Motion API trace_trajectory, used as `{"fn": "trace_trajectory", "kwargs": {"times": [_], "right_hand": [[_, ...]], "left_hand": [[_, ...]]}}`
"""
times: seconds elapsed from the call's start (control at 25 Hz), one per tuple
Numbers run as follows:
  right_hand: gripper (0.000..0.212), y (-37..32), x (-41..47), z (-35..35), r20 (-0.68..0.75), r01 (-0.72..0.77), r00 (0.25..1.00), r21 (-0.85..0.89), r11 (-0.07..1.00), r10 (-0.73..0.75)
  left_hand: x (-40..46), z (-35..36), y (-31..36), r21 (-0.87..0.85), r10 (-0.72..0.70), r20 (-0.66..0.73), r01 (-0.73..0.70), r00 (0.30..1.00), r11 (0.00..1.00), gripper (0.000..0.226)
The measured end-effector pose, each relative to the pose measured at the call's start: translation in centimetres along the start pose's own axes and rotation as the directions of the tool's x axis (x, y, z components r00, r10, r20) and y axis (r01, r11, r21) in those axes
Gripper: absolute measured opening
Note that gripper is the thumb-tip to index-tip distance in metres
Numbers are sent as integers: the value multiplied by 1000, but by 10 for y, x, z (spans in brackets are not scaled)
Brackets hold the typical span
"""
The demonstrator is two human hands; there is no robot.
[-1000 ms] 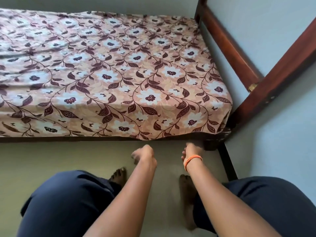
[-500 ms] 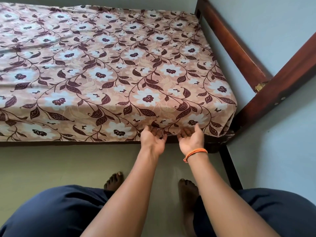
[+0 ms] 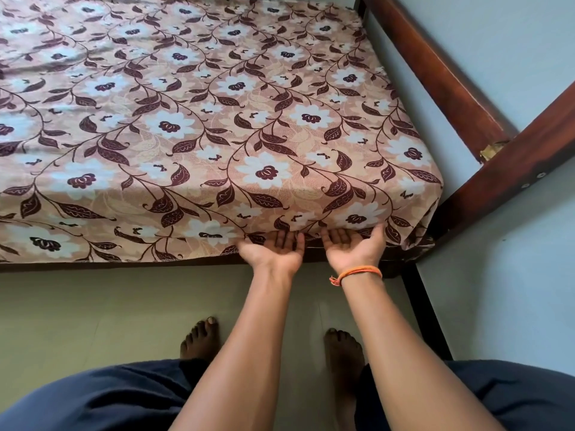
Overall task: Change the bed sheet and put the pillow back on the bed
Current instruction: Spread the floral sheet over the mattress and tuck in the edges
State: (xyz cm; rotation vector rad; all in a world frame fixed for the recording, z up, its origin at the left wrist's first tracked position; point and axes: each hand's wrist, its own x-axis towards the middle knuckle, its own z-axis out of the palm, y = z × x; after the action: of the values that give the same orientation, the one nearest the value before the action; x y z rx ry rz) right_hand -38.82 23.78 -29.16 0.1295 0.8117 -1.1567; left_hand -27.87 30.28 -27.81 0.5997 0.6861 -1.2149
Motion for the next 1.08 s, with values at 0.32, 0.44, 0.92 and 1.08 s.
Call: {"fn": "trace_trajectory", "kwargs": {"times": [0.32,0.44,0.92,1.08], "right_hand": [[73,3,2,-2,36,38,999,-95,995,-35],[66,4,-1,0,-67,60,995,-102,993,-68],[41,-65,2,-31,-217,456,699,-599,658,-682],[23,-69,15,-23,-144,344,890,-410,845,-432]], "left_hand": [[-9,15,-11,16,15,113,-17,993,1000,88],[-6,18,-16,64,88,14,-88,996,994,77],[-13,12,-92,421,-113,34,88,993,903,41],[-6,19,-103,355,-197,128,141,972,924,30]]}}
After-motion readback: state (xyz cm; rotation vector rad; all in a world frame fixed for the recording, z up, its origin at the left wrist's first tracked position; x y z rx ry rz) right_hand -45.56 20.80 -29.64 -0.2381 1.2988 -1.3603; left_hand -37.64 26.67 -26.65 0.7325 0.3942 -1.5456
